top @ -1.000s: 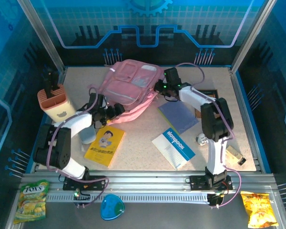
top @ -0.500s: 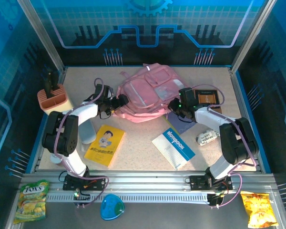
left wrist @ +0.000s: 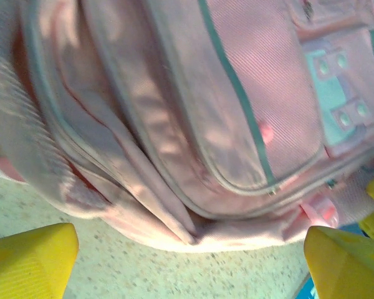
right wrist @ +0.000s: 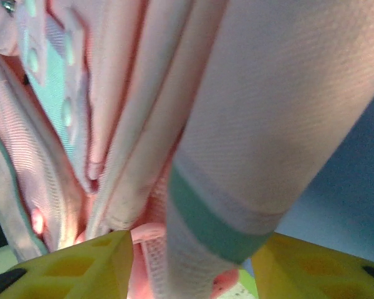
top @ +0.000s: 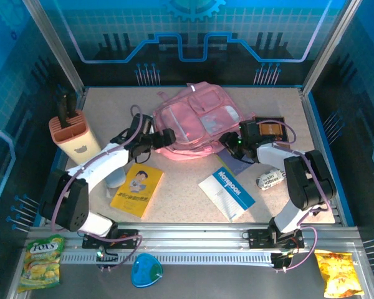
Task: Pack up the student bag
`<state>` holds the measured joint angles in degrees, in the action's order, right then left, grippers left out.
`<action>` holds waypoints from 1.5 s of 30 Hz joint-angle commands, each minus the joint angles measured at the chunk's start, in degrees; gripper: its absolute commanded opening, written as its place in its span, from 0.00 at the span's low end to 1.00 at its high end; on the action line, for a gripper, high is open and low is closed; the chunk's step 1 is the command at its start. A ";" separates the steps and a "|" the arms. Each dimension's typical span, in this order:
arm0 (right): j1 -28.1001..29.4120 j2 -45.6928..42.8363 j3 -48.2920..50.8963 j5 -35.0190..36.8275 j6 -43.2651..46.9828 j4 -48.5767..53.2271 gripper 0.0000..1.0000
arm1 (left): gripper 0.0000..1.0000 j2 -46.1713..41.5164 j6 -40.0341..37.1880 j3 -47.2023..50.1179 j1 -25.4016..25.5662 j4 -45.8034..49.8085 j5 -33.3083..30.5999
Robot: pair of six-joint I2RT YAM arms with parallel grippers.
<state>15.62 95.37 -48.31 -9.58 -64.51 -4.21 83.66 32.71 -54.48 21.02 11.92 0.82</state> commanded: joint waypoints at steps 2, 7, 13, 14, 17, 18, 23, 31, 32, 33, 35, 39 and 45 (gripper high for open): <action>-0.94 2.61 -0.79 -3.23 -0.45 -2.85 0.39 | 0.92 -1.08 1.64 0.97 5.08 1.68 -4.15; -0.64 2.32 -1.32 -3.03 0.97 -4.01 0.14 | 0.84 1.91 3.16 -1.06 12.19 0.09 -6.95; 1.71 -0.95 -5.57 -4.22 3.78 -2.49 0.08 | 0.75 7.80 4.26 -5.20 20.90 -1.84 -11.09; 2.12 -1.47 -6.05 -4.66 3.61 -2.60 0.07 | 0.74 8.97 4.28 -6.18 22.20 -1.73 -11.88; 2.76 -2.18 -6.93 -6.92 1.74 -4.76 0.07 | 0.72 12.17 5.37 -9.11 23.86 -1.75 -11.15; 2.70 -2.21 -6.80 -7.87 0.45 -6.37 0.07 | 0.70 13.41 5.30 -10.33 24.22 -1.75 -10.47; 2.84 -1.88 -8.61 -11.45 -2.89 -9.24 0.07 | 0.61 17.43 3.59 -16.18 24.87 0.12 -10.66; 2.93 -1.51 -9.71 -13.63 -5.01 -10.45 0.07 | 0.40 21.28 4.35 -21.00 24.86 2.15 -15.09; 2.93 -1.42 -9.92 -13.81 -4.93 -10.15 0.07 | 0.38 21.39 4.65 -20.87 24.91 2.21 -15.50; 2.91 -1.42 -9.96 -13.96 -4.92 -9.91 0.07 | 0.37 21.42 4.81 -20.72 24.87 2.43 -16.27; 2.92 -1.42 -10.05 -14.09 -5.01 -9.94 0.07 | 0.36 21.40 4.65 -20.75 24.87 3.07 -17.86; 2.88 -1.07 -10.26 -14.84 -5.51 -10.43 0.07 | 0.36 21.55 3.68 -21.00 24.78 3.33 -20.05; 2.90 -0.71 -10.20 -15.51 -6.44 -10.92 0.06 | 0.33 23.63 2.41 -23.58 24.51 5.23 -23.24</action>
<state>17.96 95.33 -55.70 -20.51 -69.91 -10.57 105.84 36.91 -75.75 45.65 14.87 -18.92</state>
